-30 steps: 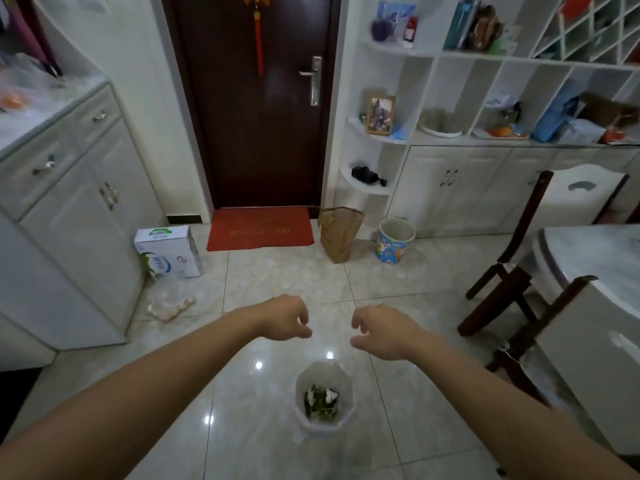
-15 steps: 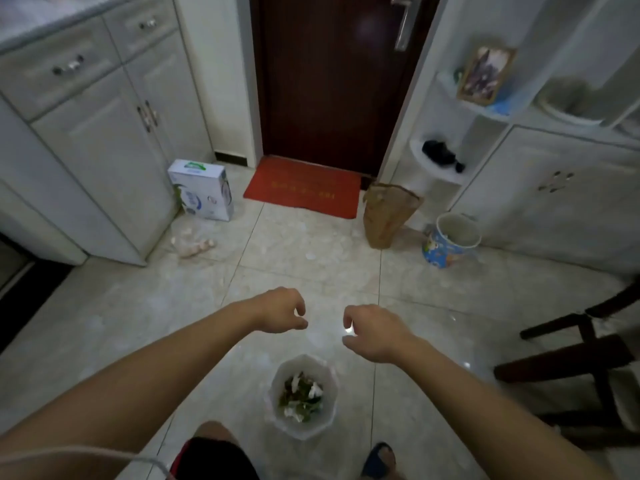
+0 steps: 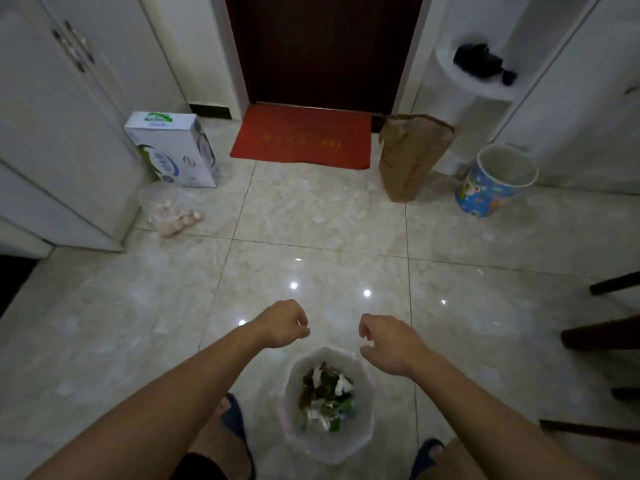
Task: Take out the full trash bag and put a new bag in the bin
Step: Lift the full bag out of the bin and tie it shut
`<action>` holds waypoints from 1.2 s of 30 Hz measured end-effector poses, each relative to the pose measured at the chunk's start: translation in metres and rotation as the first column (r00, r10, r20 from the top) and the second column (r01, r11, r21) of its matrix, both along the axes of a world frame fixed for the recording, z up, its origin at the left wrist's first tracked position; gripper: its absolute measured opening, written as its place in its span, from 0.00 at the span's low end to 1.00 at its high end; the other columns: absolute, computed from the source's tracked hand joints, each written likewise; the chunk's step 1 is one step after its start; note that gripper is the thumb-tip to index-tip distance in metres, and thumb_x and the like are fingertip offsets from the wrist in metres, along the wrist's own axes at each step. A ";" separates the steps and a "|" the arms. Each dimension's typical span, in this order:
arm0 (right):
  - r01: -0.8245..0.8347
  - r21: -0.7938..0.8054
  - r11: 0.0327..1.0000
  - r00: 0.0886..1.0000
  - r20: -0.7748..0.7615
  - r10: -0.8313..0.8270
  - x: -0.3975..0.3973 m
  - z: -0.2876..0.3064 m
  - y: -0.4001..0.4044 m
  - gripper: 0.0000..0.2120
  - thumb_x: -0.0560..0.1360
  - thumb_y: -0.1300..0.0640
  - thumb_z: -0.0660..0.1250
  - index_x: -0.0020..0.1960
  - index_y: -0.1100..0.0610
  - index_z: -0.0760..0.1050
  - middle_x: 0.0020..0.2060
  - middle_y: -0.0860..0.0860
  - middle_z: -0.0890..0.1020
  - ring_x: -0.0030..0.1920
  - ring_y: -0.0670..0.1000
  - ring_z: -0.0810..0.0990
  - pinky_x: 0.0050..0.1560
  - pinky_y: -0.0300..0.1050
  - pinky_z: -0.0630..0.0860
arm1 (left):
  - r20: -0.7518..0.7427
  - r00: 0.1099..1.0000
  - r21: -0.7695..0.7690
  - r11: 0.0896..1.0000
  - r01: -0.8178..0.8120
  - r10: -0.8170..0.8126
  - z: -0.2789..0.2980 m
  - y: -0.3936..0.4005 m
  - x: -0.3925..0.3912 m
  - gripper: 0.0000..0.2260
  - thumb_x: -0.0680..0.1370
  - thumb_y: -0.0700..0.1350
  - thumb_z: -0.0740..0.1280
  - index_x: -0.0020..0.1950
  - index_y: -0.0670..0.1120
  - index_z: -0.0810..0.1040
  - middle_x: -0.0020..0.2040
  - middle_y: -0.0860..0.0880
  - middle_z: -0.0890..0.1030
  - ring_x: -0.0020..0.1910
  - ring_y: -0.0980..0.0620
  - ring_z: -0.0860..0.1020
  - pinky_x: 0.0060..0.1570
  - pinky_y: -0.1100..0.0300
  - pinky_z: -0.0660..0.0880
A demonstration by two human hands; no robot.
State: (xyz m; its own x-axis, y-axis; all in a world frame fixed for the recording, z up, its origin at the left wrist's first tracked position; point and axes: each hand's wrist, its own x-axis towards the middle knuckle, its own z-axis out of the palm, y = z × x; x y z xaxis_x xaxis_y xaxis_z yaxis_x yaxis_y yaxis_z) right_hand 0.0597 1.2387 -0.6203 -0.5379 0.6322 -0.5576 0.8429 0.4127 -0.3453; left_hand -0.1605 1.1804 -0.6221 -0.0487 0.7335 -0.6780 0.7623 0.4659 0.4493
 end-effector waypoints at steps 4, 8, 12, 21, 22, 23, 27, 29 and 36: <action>-0.014 -0.020 1.000 1.000 0.014 0.014 0.000 -0.084 0.002 0.13 0.75 0.52 0.66 0.58 0.51 0.72 0.56 0.50 0.78 0.53 0.51 0.77 0.51 0.44 0.76 | 0.032 0.997 -0.029 0.998 -0.064 0.065 -0.084 -0.006 -0.014 0.16 0.78 0.47 0.68 0.62 0.39 0.80 0.61 0.43 0.81 0.53 0.50 0.80 0.51 0.62 0.74; -0.018 0.013 1.000 0.999 0.037 0.017 0.013 -0.154 0.003 0.17 0.75 0.52 0.66 0.62 0.51 0.70 0.59 0.51 0.78 0.54 0.52 0.77 0.52 0.46 0.77 | -0.045 0.991 -0.052 0.991 -0.126 0.124 -0.157 -0.013 -0.024 0.11 0.78 0.49 0.68 0.52 0.41 0.81 0.50 0.43 0.80 0.47 0.49 0.78 0.50 0.58 0.74; -0.002 0.041 0.999 0.999 0.038 0.000 0.028 -0.199 -0.008 0.21 0.78 0.47 0.64 0.68 0.51 0.66 0.62 0.52 0.77 0.56 0.54 0.78 0.49 0.46 0.75 | -0.032 0.989 -0.097 0.985 -0.145 0.143 -0.202 -0.022 -0.014 0.08 0.78 0.49 0.68 0.47 0.44 0.79 0.43 0.45 0.76 0.40 0.48 0.75 0.41 0.58 0.73; 0.167 0.052 0.985 0.983 0.064 -0.170 0.050 -0.222 -0.066 0.27 0.76 0.52 0.68 0.72 0.56 0.65 0.67 0.57 0.74 0.64 0.58 0.75 0.58 0.48 0.74 | 0.112 0.870 -0.141 0.874 -0.464 0.480 -0.230 -0.090 0.006 0.21 0.80 0.51 0.65 0.68 0.40 0.68 0.67 0.40 0.71 0.61 0.42 0.73 0.51 0.50 0.76; 0.178 0.053 0.983 0.981 0.070 -0.182 0.052 -0.224 -0.073 0.26 0.76 0.52 0.68 0.71 0.57 0.66 0.67 0.57 0.75 0.63 0.58 0.75 0.57 0.48 0.74 | 0.129 0.838 -0.153 0.846 -0.512 0.530 -0.232 -0.099 0.008 0.23 0.80 0.51 0.64 0.71 0.40 0.66 0.70 0.40 0.69 0.66 0.40 0.71 0.55 0.48 0.75; 0.190 0.054 0.980 0.978 0.074 -0.194 0.053 -0.227 -0.079 0.26 0.76 0.53 0.67 0.71 0.57 0.66 0.66 0.57 0.75 0.63 0.58 0.75 0.57 0.47 0.74 | 0.148 0.800 -0.164 0.812 -0.560 0.582 -0.234 -0.107 0.010 0.25 0.81 0.51 0.63 0.73 0.40 0.64 0.73 0.39 0.66 0.69 0.39 0.69 0.59 0.46 0.74; 0.226 0.109 0.968 0.970 0.068 -0.234 0.056 -0.241 -0.094 0.23 0.76 0.54 0.66 0.69 0.57 0.68 0.65 0.57 0.75 0.63 0.57 0.75 0.60 0.48 0.74 | 0.222 0.655 -0.250 0.691 -0.678 0.722 -0.251 -0.134 0.014 0.28 0.81 0.55 0.61 0.76 0.41 0.61 0.76 0.39 0.62 0.70 0.36 0.67 0.64 0.42 0.71; 0.246 0.151 0.957 0.966 0.048 -0.256 0.056 -0.247 -0.093 0.21 0.76 0.54 0.66 0.67 0.57 0.68 0.63 0.57 0.75 0.60 0.58 0.76 0.57 0.48 0.74 | 0.290 0.537 -0.314 0.609 -0.729 0.792 -0.264 -0.143 0.013 0.29 0.81 0.56 0.60 0.76 0.41 0.61 0.74 0.37 0.64 0.67 0.34 0.70 0.64 0.41 0.72; 0.274 0.181 0.945 0.956 0.059 -0.289 0.062 -0.268 -0.093 0.13 0.77 0.55 0.65 0.60 0.58 0.71 0.58 0.57 0.77 0.56 0.58 0.78 0.50 0.47 0.73 | 0.359 0.316 -0.435 0.457 -0.776 0.878 -0.302 -0.154 0.007 0.26 0.81 0.58 0.58 0.67 0.37 0.70 0.59 0.36 0.78 0.52 0.38 0.79 0.47 0.46 0.77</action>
